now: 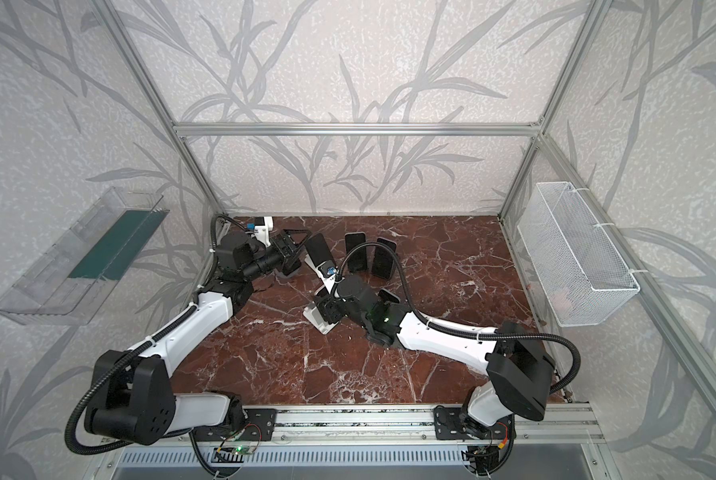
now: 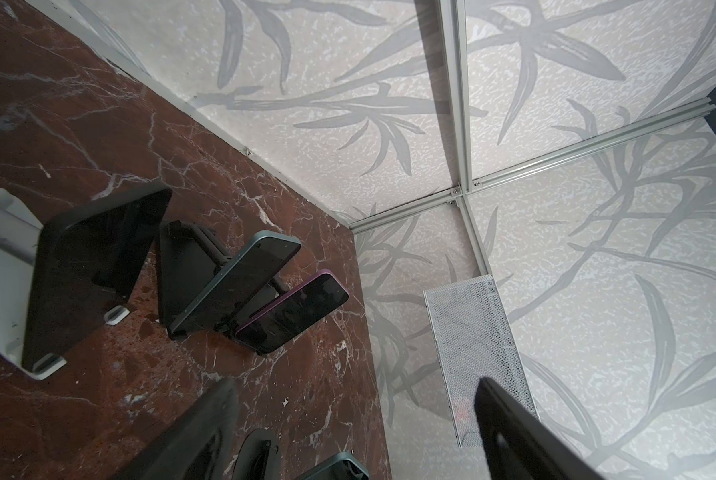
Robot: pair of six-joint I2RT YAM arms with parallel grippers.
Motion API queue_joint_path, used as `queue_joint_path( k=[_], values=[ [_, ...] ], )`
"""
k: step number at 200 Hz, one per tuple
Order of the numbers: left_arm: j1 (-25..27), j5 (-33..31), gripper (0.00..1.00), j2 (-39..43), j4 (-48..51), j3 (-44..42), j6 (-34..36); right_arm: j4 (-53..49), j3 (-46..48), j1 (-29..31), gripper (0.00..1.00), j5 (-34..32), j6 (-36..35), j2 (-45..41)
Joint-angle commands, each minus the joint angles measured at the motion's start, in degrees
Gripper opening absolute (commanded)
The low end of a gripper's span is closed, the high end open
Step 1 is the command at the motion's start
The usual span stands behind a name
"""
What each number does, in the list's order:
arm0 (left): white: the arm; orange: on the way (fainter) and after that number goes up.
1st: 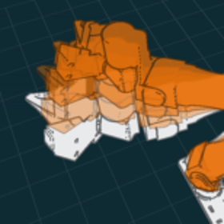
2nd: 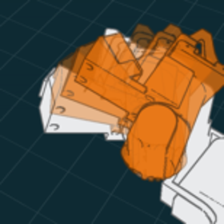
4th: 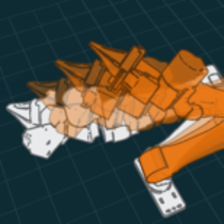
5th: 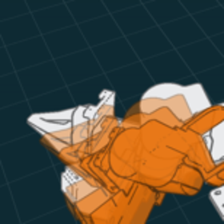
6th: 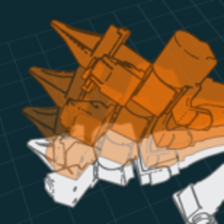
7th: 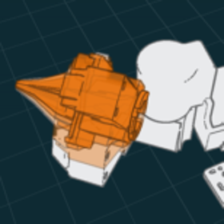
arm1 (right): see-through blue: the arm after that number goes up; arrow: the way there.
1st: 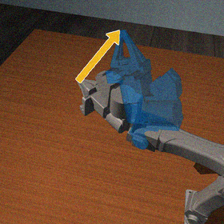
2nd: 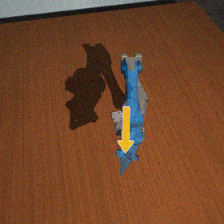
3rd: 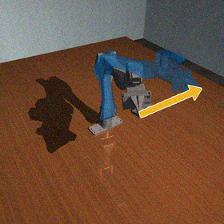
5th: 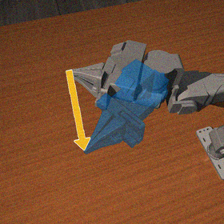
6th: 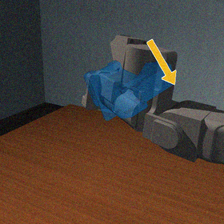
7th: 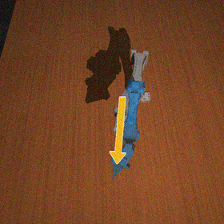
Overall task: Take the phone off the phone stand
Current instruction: 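Lift the phone up off the white stand with the right gripper, then carry the phone with the right gripper toward the far corner near the basket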
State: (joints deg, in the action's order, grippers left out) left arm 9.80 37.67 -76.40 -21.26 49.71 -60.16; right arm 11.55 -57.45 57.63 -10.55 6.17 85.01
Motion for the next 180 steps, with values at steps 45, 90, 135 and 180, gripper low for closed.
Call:
queue_joint_path(
  k=[45,90,135,180],
  values=[
    [2.9,-0.3,0.88,1.1,-0.2,1.7,2.5,-4.9,-3.6,-0.6,0.52,-6.7,-5.7,-8.2],
    [5.0,-1.3,0.89,3.5,-3.6,0.1,3.0,-9.7,-4.1,-4.6,0.52,-8.5,-6.7,-14.5],
    [5.4,0.3,0.88,2.6,-6.9,-0.2,0.1,-16.1,-7.8,-13.1,0.52,-8.3,-8.4,-18.2],
    [5.5,-1.0,0.89,5.6,-4.6,0.0,3.0,-16.8,-8.0,-20.8,0.52,-10.2,-11.5,-19.9]
  ],
)
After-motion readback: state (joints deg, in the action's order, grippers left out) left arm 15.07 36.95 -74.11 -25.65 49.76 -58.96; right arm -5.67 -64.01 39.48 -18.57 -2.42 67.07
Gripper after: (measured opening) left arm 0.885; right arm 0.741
